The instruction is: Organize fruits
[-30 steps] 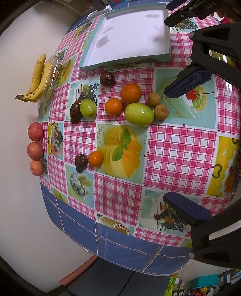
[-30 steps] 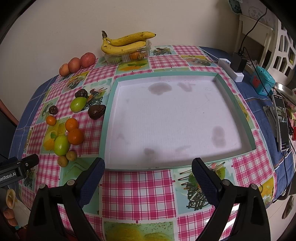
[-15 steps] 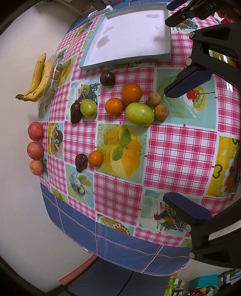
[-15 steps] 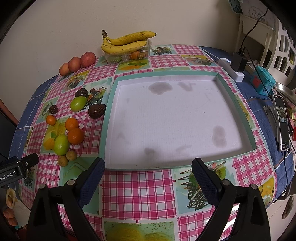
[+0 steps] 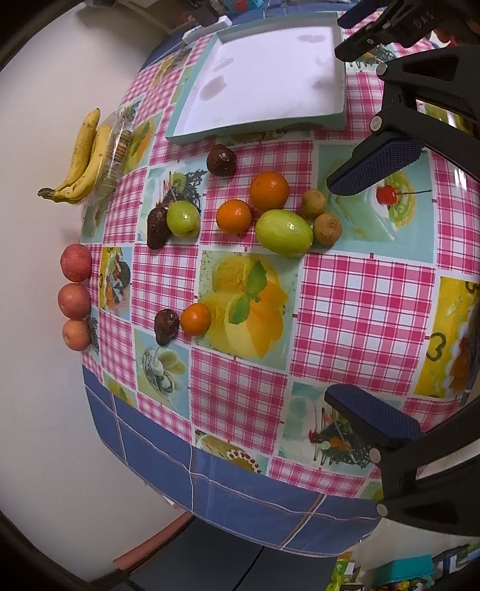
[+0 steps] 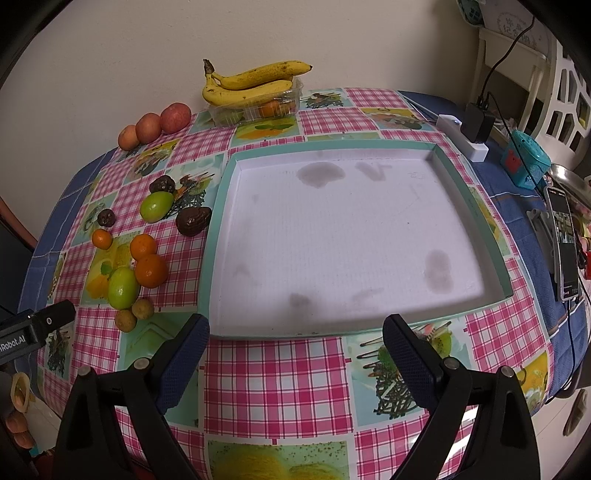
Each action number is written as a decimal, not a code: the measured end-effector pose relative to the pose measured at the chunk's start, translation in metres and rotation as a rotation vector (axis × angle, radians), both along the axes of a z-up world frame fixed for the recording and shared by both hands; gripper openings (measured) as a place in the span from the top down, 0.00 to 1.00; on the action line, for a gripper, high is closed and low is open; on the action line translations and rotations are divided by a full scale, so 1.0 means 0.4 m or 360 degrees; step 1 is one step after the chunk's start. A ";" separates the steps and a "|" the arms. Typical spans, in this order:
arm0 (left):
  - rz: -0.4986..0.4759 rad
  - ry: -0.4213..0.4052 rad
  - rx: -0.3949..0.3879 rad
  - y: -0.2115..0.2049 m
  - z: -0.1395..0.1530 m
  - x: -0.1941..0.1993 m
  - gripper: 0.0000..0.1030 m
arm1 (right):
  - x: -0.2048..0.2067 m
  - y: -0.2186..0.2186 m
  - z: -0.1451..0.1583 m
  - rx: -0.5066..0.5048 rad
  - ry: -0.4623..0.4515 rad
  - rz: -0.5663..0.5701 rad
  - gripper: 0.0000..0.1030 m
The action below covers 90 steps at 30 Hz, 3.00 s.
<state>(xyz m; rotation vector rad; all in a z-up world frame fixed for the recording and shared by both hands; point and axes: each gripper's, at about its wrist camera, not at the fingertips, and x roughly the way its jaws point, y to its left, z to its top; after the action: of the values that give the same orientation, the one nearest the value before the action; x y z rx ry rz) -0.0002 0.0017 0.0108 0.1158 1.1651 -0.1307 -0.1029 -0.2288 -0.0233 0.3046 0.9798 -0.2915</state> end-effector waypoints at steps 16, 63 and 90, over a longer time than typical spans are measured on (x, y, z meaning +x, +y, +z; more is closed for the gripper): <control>0.0215 -0.0182 -0.0245 0.126 0.048 0.066 0.00 | 0.088 0.042 0.086 0.0057 -0.0212 0.0173 0.08; 0.0434 0.0194 -0.0173 0.088 -0.143 0.426 0.00 | 0.489 0.140 -0.057 0.0121 0.0281 0.0571 0.50; 0.0398 0.0230 -0.0293 0.080 -0.177 0.425 0.66 | 0.484 0.153 -0.087 0.0013 0.0277 0.0576 0.61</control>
<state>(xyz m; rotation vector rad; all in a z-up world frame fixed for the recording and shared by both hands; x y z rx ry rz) 0.1700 0.0338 -0.0600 -0.2045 1.2959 -0.0250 0.0908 -0.1677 -0.0580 0.1056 1.1863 0.0171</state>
